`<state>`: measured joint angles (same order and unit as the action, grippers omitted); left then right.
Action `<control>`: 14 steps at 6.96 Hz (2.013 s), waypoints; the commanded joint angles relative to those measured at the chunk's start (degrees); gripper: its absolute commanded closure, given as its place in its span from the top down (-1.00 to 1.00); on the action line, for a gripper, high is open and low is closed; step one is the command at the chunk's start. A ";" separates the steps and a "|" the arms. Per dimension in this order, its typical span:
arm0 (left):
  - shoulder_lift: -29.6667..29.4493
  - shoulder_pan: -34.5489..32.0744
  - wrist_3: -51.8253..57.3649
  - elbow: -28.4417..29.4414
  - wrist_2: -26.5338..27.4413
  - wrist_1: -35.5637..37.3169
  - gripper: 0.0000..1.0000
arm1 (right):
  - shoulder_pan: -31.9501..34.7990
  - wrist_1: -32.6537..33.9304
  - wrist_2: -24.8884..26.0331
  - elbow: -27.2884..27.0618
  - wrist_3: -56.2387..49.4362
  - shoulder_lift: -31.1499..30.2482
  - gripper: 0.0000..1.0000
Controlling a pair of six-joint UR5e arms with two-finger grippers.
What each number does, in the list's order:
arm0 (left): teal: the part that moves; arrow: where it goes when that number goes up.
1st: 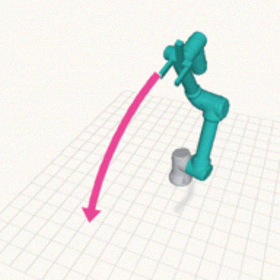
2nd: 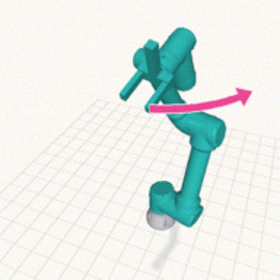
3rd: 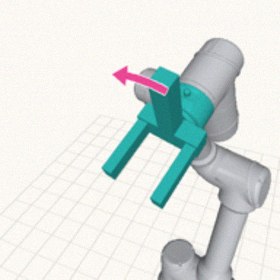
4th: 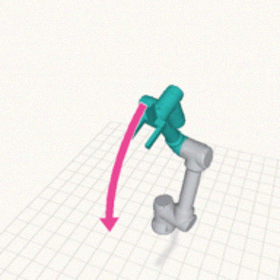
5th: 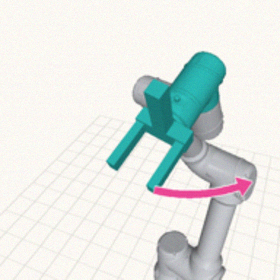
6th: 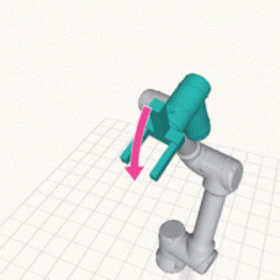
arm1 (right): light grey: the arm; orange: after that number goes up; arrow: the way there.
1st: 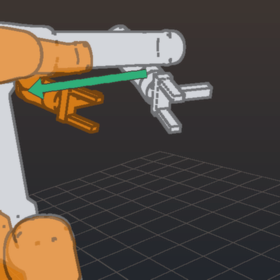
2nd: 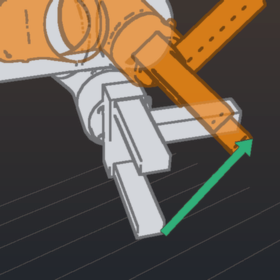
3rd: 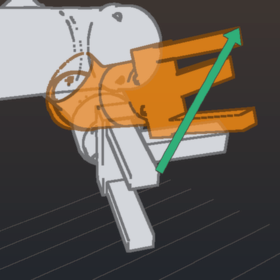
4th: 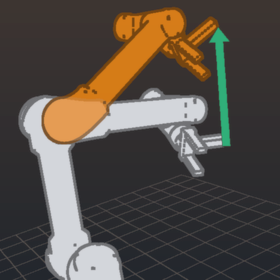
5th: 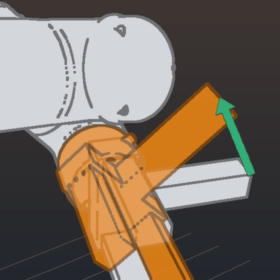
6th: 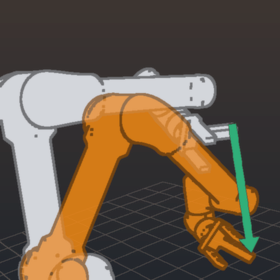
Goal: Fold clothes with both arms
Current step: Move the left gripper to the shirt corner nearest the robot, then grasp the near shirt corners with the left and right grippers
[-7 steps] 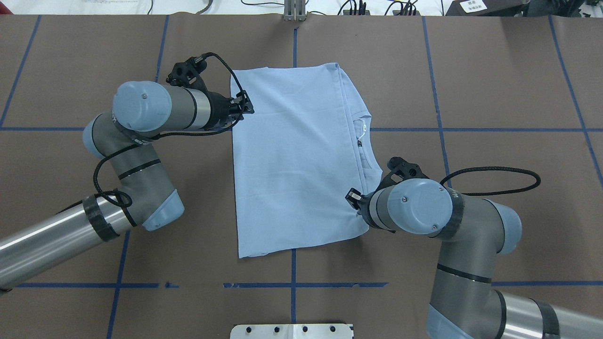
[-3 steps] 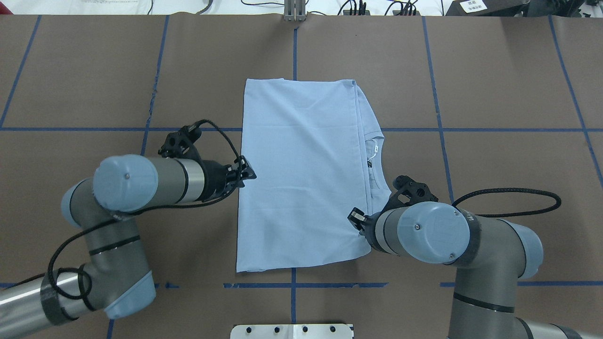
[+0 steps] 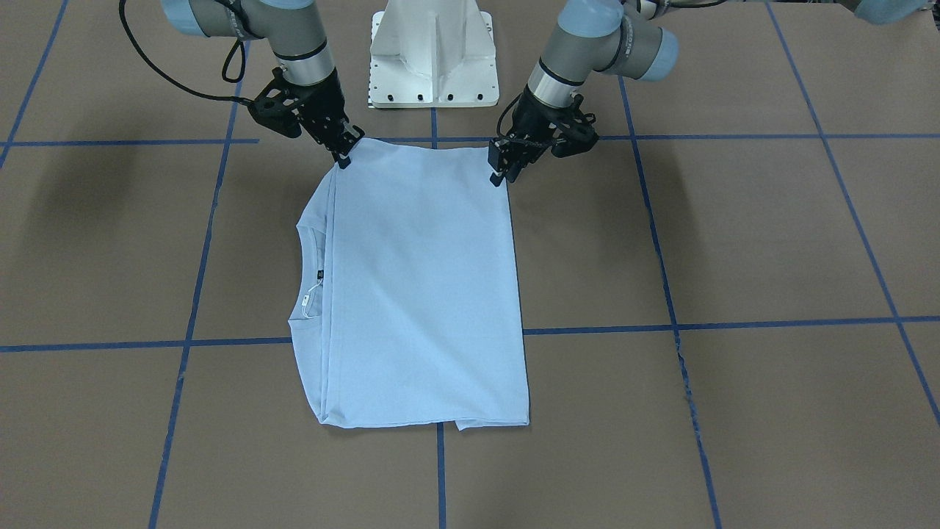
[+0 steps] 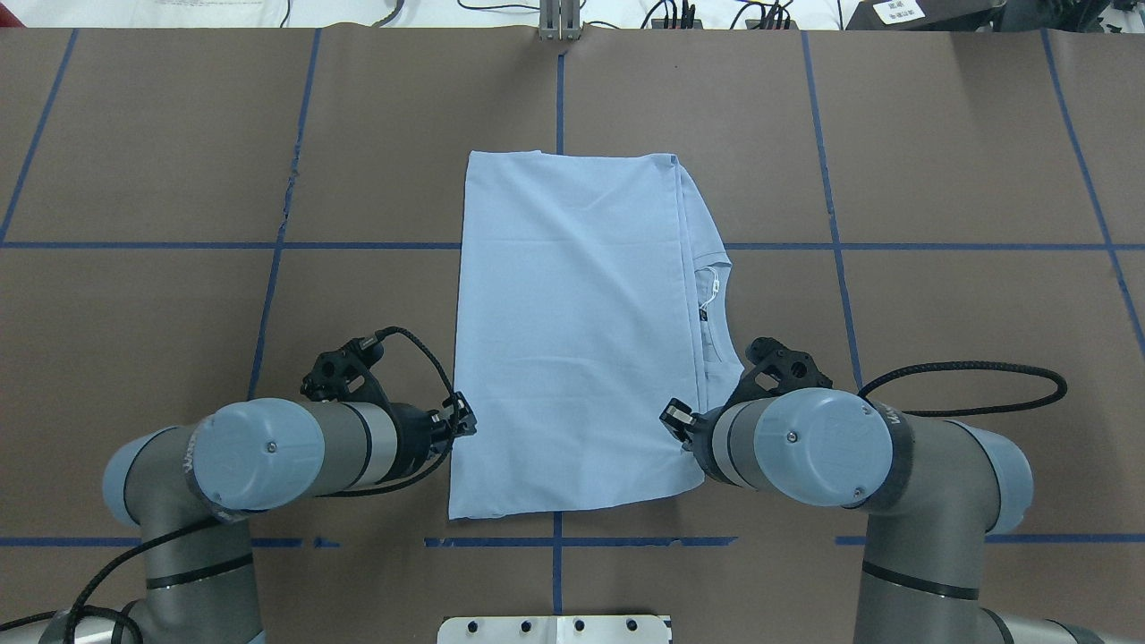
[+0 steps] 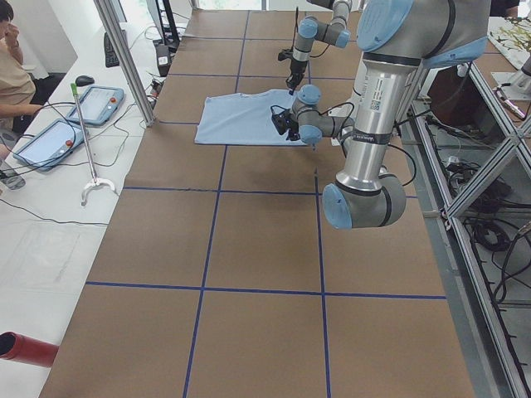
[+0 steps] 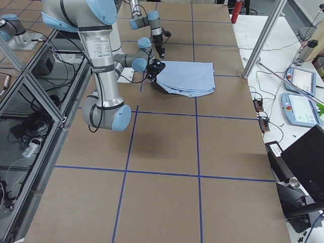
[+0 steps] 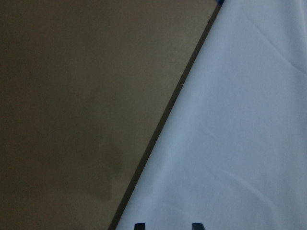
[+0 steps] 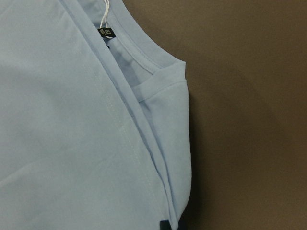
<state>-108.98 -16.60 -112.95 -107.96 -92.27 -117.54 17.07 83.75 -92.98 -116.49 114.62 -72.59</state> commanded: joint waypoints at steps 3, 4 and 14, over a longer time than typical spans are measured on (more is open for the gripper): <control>0.70 5.52 -5.61 -1.20 0.25 3.37 -0.13 | -0.02 0.01 -0.01 0.04 -0.18 0.08 -1.00; 1.22 6.14 -5.79 -0.77 0.25 3.37 -0.08 | -0.02 0.01 -0.01 0.04 -0.10 0.08 -1.00; 0.88 6.75 -8.33 -13.95 -0.19 10.52 -1.00 | 0.15 -0.08 -0.62 -2.58 -0.01 -0.27 -1.00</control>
<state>-108.07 -10.09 -120.76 -114.67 -92.35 -111.63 17.14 83.67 -93.32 -117.29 114.54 -72.63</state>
